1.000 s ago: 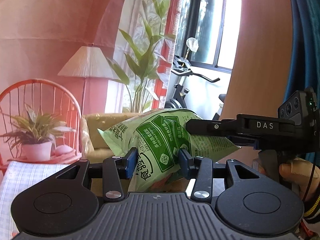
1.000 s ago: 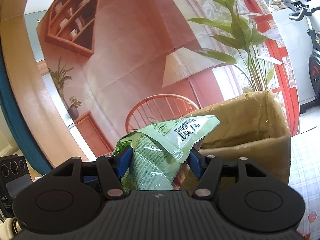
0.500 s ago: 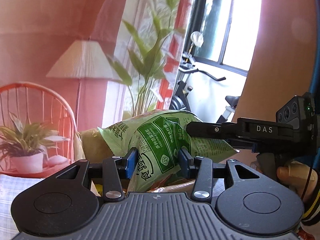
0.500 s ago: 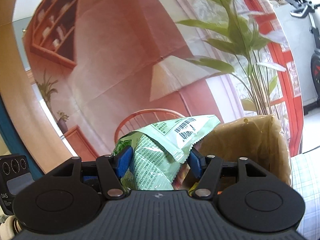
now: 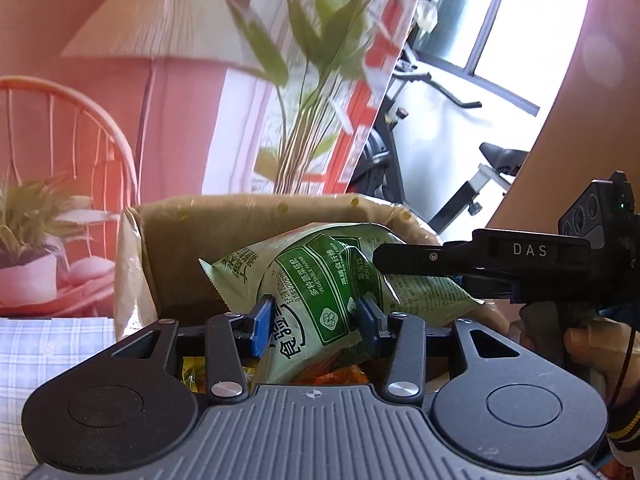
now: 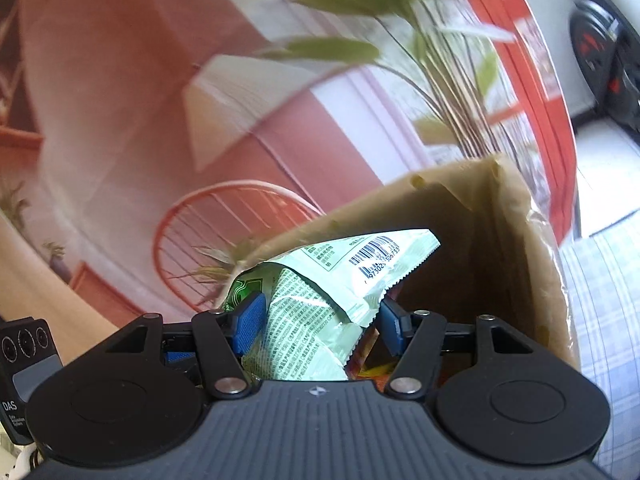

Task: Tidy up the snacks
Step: 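Open the left tool to drop the green-and-white bag into the box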

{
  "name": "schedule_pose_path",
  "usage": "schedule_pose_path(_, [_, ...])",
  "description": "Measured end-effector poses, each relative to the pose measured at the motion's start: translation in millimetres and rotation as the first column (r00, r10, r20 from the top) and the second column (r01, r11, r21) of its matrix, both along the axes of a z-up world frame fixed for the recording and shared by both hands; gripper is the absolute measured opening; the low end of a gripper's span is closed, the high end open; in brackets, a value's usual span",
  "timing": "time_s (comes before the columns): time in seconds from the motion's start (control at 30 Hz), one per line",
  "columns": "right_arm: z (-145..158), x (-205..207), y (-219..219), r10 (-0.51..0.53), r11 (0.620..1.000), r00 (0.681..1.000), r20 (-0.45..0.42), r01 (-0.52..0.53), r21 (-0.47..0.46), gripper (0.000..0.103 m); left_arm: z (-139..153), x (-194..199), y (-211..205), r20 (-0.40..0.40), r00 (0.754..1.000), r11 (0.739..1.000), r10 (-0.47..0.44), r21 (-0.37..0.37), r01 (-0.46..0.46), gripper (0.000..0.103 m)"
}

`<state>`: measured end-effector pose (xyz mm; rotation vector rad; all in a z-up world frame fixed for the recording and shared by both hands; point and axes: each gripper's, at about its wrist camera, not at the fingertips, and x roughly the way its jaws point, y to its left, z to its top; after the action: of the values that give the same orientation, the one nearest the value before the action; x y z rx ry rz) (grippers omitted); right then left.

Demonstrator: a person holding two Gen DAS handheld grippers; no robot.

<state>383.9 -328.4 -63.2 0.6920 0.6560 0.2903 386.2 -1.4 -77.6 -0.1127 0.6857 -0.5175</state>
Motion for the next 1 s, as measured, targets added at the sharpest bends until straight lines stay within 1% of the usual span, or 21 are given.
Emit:
schedule_pose_path(0.2, [-12, 11, -6, -0.025, 1.000, 0.998, -0.049, 0.025, 0.002, 0.065, -6, 18, -6, -0.013, 1.000, 1.000, -0.004, 0.018, 0.004, 0.047])
schedule_pose_path(0.3, [-14, 15, -5, -0.034, 0.998, 0.997, -0.066, 0.031, -0.047, 0.066, -4, 19, -8, 0.022, 0.999, 0.998, 0.023, 0.056, -0.025, 0.050])
schedule_pose_path(0.33, [-14, 16, -4, -0.032, 0.997, 0.997, -0.065, 0.027, -0.073, 0.069, -3, 18, -8, 0.027, 0.999, 0.996, 0.037, 0.075, -0.039, 0.051])
schedule_pose_path(0.4, [-13, 14, -1, -0.019, 0.996, 0.998, -0.057, 0.013, -0.093, 0.070, -2, 15, -6, 0.030, 0.999, 0.996, 0.038, 0.077, -0.040, 0.051])
schedule_pose_path(0.47, [-9, 8, 2, -0.009, 0.994, 0.999, -0.038, 0.005, -0.112, 0.075, 0, 9, 0, 0.028, 0.999, 0.997, 0.039, 0.059, -0.041, 0.052])
schedule_pose_path(0.5, [-7, 5, 4, -0.006, 0.992, 1.000, -0.027, 0.003, -0.125, 0.075, 2, 5, 2, 0.031, 0.999, 0.998, 0.042, 0.054, -0.044, 0.052])
schedule_pose_path(0.57, [-2, -3, 6, -0.006, 0.989, 1.000, -0.006, 0.005, -0.150, 0.075, 5, -4, 6, 0.046, 0.998, 0.997, 0.050, 0.049, -0.052, 0.052])
schedule_pose_path(0.7, [8, -28, 8, -0.021, 0.983, 0.998, 0.063, 0.032, -0.178, 0.075, 12, -29, 15, 0.075, 0.995, 0.997, 0.061, 0.039, -0.064, 0.052])
schedule_pose_path(0.83, [16, -58, 13, -0.037, 0.971, 0.991, 0.132, 0.067, -0.228, 0.075, 16, -57, 21, 0.110, 0.992, 0.996, 0.066, 0.050, -0.071, 0.052])
schedule_pose_path(1.0, [20, -95, 22, -0.037, 0.957, 0.980, 0.194, 0.091, -0.277, 0.075, 16, -88, 34, 0.108, 0.991, 0.996, 0.083, 0.031, -0.086, 0.052])
